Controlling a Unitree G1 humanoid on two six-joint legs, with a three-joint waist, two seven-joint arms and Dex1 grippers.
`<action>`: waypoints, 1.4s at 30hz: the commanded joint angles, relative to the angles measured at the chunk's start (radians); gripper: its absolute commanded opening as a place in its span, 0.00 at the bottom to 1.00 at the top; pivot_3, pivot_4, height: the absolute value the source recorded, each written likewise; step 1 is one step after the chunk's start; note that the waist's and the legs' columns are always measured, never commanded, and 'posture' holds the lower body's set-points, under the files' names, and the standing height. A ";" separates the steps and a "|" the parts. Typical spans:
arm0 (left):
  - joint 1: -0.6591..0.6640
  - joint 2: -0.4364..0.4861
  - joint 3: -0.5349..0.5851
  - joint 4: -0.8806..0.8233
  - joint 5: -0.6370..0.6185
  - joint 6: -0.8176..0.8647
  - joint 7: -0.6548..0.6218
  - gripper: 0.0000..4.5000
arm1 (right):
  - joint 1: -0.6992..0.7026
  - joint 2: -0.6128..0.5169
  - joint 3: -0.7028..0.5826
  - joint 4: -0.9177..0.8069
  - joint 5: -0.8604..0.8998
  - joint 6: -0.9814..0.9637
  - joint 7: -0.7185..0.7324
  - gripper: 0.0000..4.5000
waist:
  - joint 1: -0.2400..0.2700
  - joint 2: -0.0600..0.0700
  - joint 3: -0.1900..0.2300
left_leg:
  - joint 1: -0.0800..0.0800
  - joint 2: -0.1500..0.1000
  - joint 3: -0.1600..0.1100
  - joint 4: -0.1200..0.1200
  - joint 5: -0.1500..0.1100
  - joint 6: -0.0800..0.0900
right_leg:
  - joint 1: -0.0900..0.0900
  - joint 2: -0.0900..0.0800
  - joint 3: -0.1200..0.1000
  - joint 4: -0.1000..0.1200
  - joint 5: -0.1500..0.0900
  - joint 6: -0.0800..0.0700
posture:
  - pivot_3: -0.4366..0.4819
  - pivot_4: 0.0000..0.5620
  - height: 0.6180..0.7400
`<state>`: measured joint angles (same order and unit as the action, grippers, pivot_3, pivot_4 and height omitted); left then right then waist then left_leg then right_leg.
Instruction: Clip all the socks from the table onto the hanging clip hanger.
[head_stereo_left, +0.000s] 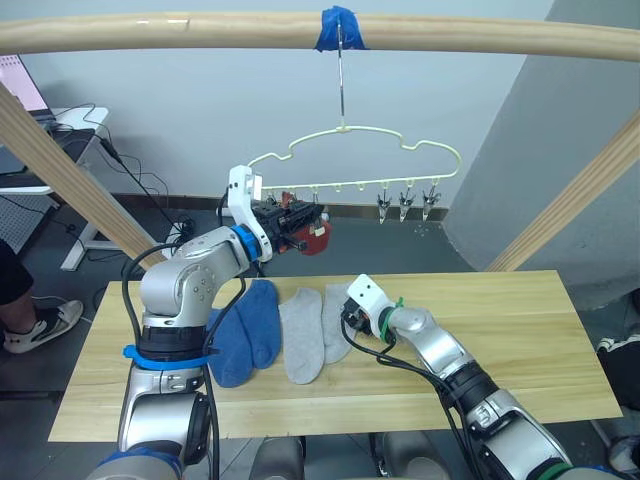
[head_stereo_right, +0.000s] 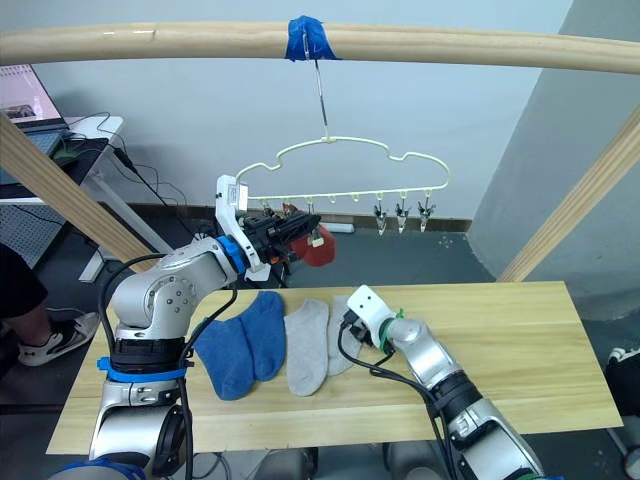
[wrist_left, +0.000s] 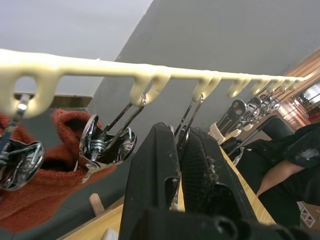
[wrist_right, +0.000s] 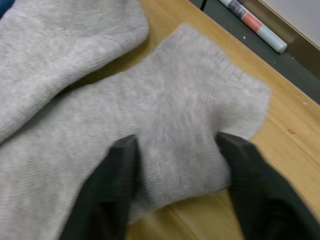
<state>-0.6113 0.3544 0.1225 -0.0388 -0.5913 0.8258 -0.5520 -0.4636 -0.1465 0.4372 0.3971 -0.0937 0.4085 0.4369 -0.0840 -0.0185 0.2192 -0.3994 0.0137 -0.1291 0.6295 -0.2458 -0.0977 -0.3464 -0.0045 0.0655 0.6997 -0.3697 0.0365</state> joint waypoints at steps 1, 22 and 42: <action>0.012 0.008 0.010 -0.036 -0.014 0.015 0.007 0.03 | 0.030 -0.008 -0.002 -0.020 -0.017 -0.040 0.011 0.24 | 0.000 0.000 0.000 | 0.000 0.000 0.000 0.000 0.000 0.000 | 0.000 0.000 0.000 0.000 0.000 0.000 | 0.45 0.42 1.00; -0.049 -0.011 0.168 0.056 -0.287 0.317 0.063 0.03 | 0.158 -0.114 -0.223 -0.847 0.344 0.396 0.140 0.00 | 0.001 0.000 0.001 | 0.000 -0.001 -0.001 0.000 0.000 0.000 | 0.001 -0.001 0.000 -0.001 0.000 0.000 | 0.40 0.39 1.00; -0.070 -0.007 0.237 0.102 -0.387 0.395 0.112 0.03 | 0.161 -0.116 -0.274 -0.925 0.489 0.494 0.110 0.00 | 0.000 0.000 0.002 | -0.001 0.000 0.000 -0.001 0.000 0.000 | 0.000 0.000 0.000 -0.002 0.000 0.000 | 0.41 0.40 1.00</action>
<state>-0.6658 0.3476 0.3169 0.0478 -0.9456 1.1999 -0.4623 -0.3033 -0.2675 0.1844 -0.4590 0.3467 0.8907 0.5409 -0.0836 -0.0181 0.2208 -0.4001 0.0135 -0.1298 0.6289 -0.2459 -0.0976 -0.3466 -0.0049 0.0652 0.6980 -0.3697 0.0365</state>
